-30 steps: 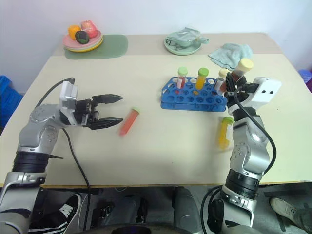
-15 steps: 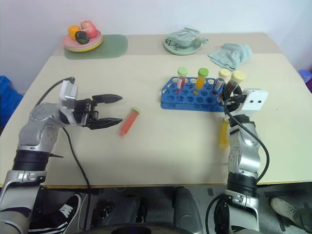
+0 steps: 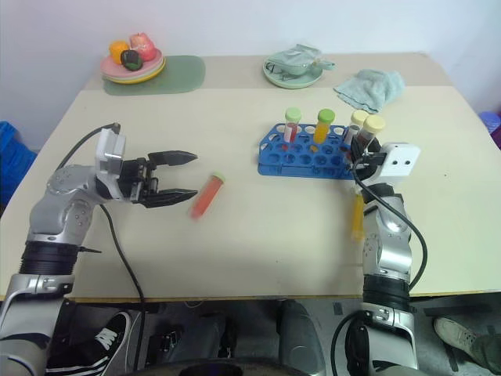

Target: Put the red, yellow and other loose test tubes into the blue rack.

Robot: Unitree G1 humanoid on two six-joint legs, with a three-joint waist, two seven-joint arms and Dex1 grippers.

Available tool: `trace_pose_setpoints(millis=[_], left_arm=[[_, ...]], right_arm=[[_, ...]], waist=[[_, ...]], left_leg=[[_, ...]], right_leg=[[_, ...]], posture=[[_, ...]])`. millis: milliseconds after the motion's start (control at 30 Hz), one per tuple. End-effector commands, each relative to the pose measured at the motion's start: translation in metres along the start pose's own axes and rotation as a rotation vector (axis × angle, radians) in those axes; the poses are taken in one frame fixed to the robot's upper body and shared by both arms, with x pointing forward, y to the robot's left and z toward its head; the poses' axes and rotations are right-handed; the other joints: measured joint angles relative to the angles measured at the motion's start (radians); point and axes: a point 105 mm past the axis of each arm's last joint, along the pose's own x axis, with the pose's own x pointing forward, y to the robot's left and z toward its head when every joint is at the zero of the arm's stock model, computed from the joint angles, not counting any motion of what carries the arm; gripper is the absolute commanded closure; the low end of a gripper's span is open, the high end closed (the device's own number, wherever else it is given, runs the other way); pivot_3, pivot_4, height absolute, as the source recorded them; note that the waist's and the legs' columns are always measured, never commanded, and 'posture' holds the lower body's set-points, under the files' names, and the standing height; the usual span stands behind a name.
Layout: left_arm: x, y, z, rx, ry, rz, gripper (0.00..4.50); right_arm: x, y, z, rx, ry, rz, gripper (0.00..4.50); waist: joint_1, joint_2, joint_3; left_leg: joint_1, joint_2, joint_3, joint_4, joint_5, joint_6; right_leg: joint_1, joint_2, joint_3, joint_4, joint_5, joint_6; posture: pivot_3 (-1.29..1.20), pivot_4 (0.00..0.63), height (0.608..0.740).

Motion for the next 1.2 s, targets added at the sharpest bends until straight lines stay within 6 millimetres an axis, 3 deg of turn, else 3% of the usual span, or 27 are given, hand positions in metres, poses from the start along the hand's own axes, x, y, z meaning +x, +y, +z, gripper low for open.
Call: trace_pose_setpoints(millis=[33,700,1200], left_arm=[[-0.004,-0.001,0.01,0.037,-0.006,0.01,0.38],[-0.003,-0.002,0.013,0.041,-0.003,0.005,0.38],[-0.002,-0.003,0.015,0.042,-0.006,0.007,0.38]], right_arm=[[0.004,-0.003,0.017,-0.03,-0.059,-0.002,3.67],[0.003,-0.005,0.02,-0.066,-0.05,-0.005,3.67],[-0.002,-0.006,0.009,-0.072,-0.016,-0.013,3.67]], waist=[[0.0,0.0,0.0],[0.001,0.0,0.0],[0.001,0.0,0.0]], left_leg=[[0.0,0.0,0.0,0.0,0.0,0.0],[0.0,0.0,0.0,0.0,0.0,0.0],[0.0,0.0,0.0,0.0,0.0,0.0]], right_leg=[[0.0,0.0,0.0,0.0,0.0,0.0],[0.0,0.0,0.0,0.0,0.0,0.0],[0.0,0.0,0.0,0.0,0.0,0.0]], posture=[[0.0,0.15,0.74],[0.0,0.15,0.74],[0.0,0.15,0.74]])
